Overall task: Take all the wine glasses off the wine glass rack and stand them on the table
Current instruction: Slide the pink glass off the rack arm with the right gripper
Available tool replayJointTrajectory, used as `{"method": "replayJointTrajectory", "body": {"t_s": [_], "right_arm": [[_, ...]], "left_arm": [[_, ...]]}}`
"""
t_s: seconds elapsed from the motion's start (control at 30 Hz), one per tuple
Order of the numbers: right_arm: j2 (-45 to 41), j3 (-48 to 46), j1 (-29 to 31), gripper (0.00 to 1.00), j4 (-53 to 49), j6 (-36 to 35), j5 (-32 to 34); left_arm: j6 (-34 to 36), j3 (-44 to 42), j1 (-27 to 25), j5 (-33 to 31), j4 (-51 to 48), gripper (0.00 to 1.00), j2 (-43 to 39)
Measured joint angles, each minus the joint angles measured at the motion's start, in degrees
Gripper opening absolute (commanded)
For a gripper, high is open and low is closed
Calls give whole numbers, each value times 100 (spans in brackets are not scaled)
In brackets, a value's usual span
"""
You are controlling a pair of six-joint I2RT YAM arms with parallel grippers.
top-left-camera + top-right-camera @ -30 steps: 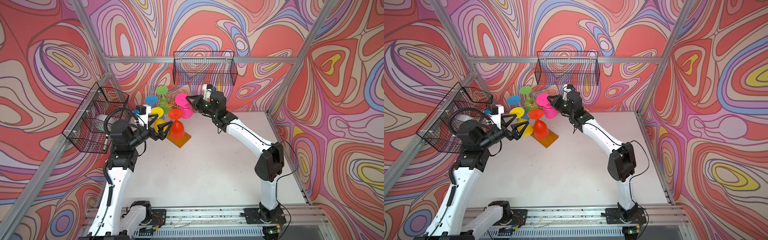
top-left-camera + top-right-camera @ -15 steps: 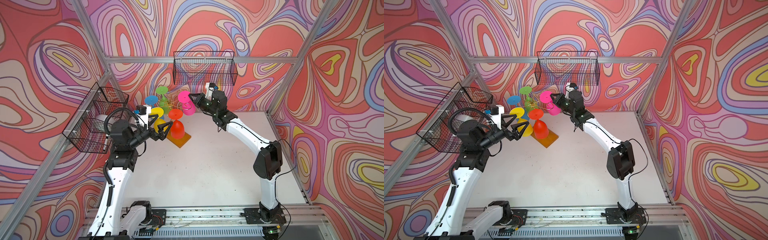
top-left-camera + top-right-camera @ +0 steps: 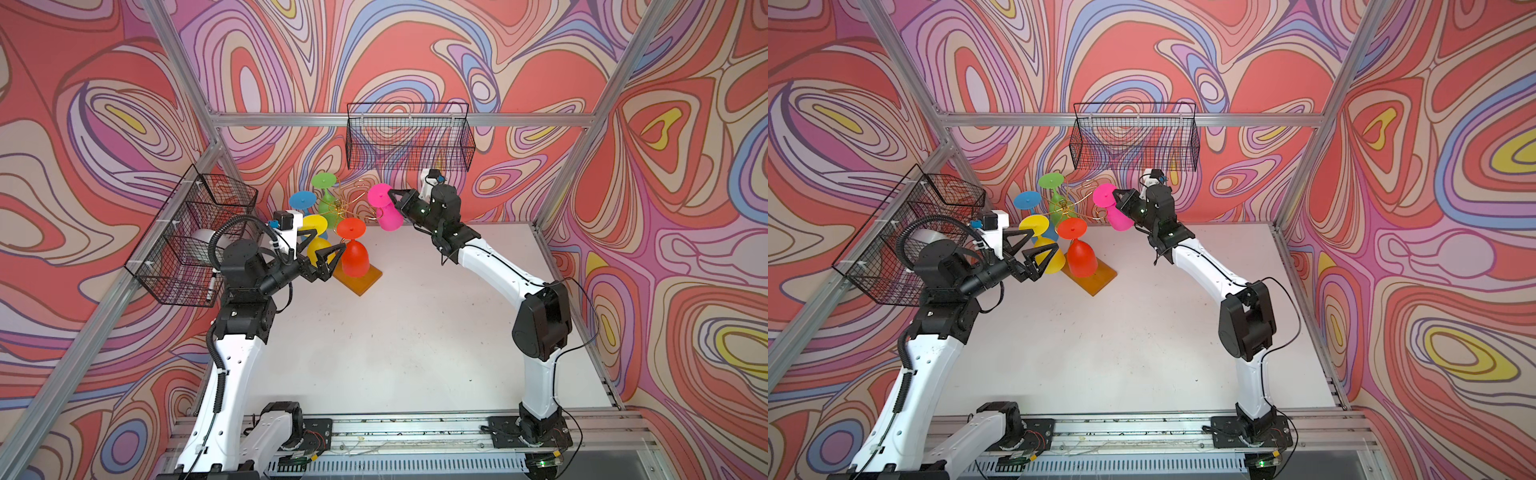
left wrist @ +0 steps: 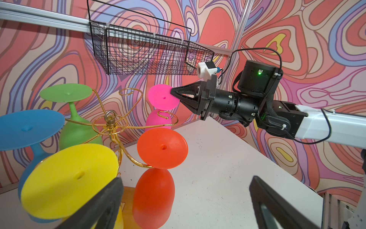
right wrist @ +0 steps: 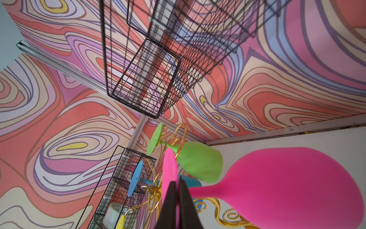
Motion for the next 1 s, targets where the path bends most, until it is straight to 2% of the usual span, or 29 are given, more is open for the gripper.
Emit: {"method": "replayJointTrajectory", "body": {"t_s": [0.43, 1.0], "right_arm": [[-997, -1088, -39, 0, 81, -264, 188], [-2540, -2527, -39, 0, -229, -946, 691]], "left_arm": [[-2, -28, 0, 20, 0, 100, 0], [-4, -31, -2, -101, 2, 98, 0]]}}
